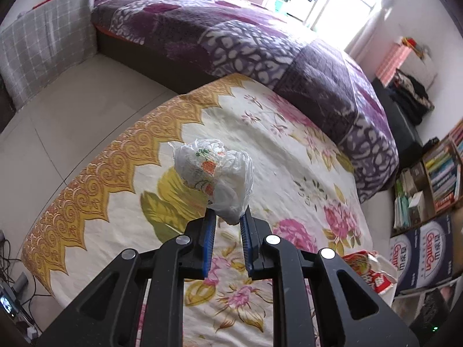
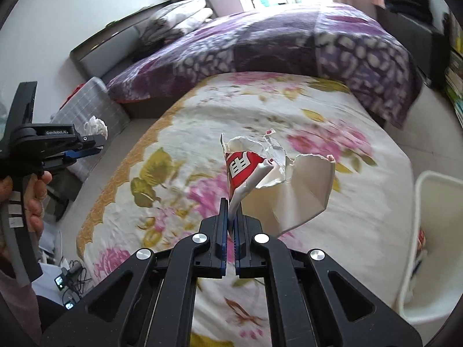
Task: Collect trash
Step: 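Carry the bag and wrapper over the bin and open both tools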
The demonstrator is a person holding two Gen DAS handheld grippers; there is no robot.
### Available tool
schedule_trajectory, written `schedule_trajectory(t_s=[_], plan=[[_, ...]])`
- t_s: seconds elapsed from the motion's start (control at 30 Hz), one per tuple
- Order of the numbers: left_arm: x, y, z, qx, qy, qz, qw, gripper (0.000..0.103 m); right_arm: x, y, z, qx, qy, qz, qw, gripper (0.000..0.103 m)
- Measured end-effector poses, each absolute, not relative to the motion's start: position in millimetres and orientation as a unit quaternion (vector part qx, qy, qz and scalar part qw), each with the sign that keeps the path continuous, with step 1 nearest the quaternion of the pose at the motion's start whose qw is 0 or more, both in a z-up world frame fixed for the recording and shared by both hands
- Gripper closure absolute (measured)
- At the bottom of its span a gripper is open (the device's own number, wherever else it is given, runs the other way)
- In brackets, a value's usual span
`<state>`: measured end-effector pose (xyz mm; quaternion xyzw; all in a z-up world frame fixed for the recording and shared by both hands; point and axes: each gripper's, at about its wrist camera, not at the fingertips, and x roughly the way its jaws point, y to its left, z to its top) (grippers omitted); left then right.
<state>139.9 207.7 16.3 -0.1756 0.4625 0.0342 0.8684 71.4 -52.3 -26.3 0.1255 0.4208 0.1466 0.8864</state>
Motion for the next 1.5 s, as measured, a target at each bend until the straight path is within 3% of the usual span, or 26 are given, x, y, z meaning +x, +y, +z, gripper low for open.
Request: schedule_trajectory(t_s=[0.87, 0.97, 1.03, 1.1, 1.37, 1.5], plan=[[135.9, 20.5, 11.9, -0.079, 0.477, -0.084, 0.871, 0.086, 7.4, -236.1, -32.0, 0.243, 0.408, -0.058, 0.878, 0.098], [132.8, -1.4, 11.8, -0.073, 0.478, -0.104, 0.869, 0.086, -3.3, -256.7, -32.8, 0.251, 0.409, -0.092, 0.873, 0.091], [130.4, -14.3, 11.3, -0.072, 0.479, -0.118, 0.867, 0.086, -10.4, -266.2, -32.4, 0.257, 0.403, -0.107, 0.872, 0.074], [127.9, -27.5, 9.7, -0.079, 0.483, -0.14, 0.861, 0.086, -20.4, -279.4, -30.1, 0.262, 0.392, -0.128, 0.872, 0.063], [114.8, -89.1, -2.8, -0.091, 0.509, -0.234, 0.823, 0.086, -45.2, -316.6, -23.2, 0.276, 0.363, -0.182, 0.871, 0.049], [107.7, -120.3, -12.9, -0.098, 0.53, -0.286, 0.792, 0.086, -58.5, -330.8, -19.8, 0.28, 0.35, -0.21, 0.869, 0.035]])
